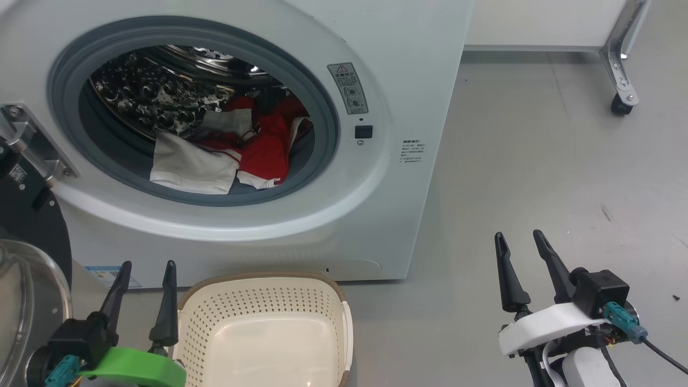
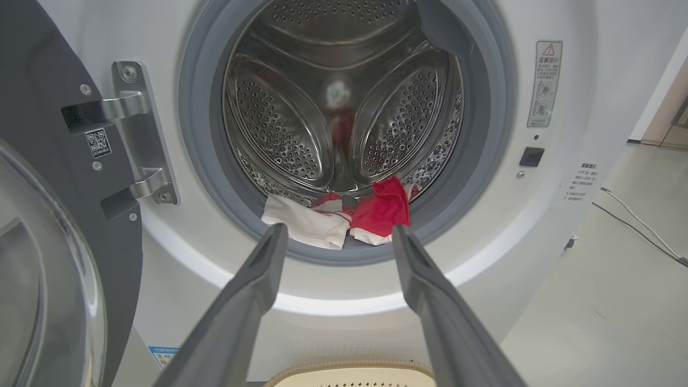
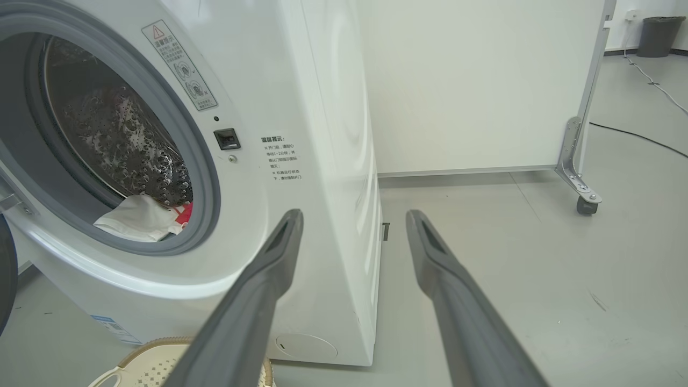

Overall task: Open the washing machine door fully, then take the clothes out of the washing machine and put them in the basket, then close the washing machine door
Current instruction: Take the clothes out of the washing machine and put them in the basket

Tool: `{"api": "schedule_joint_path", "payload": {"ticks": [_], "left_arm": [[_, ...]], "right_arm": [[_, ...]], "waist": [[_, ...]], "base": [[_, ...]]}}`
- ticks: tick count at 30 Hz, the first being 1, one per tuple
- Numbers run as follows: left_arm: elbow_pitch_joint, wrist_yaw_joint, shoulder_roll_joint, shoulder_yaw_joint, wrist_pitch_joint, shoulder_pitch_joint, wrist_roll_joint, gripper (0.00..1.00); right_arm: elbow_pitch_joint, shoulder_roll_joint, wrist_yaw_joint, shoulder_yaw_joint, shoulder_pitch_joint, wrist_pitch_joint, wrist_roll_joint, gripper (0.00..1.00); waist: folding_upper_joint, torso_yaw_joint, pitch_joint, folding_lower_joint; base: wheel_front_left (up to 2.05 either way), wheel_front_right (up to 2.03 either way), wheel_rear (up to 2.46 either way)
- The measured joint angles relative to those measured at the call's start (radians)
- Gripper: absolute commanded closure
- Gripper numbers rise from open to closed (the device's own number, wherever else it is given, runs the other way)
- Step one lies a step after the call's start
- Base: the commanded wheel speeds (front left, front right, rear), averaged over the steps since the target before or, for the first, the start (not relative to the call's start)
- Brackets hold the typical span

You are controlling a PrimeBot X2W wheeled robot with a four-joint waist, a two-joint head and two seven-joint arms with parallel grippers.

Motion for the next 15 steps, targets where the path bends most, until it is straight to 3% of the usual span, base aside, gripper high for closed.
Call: {"api": "schedule_joint_path", "payload": {"ticks": [8,15], "left_arm": [[-0.026,0.011,0.021,0.025,0.023,-0.002,0.000,0.00],[-0.049,0.027,0.072,0.046,0.059,-0.047,0.003,0.00]], "right_arm": [[-0.027,0.001,0.000,0.003,-0.005,0.000,-0.001,0.00],[-0.051,0.005,0.000,0.008,-0.017,0.000,-0.006,0.00]], "waist": [[0.0000,-0.017,0.064,0.0000],[0.0000,-0.046,0.146,0.0000]], "base": [[0.00,0.00,0.00],[0.00,0.00,0.00]]}}
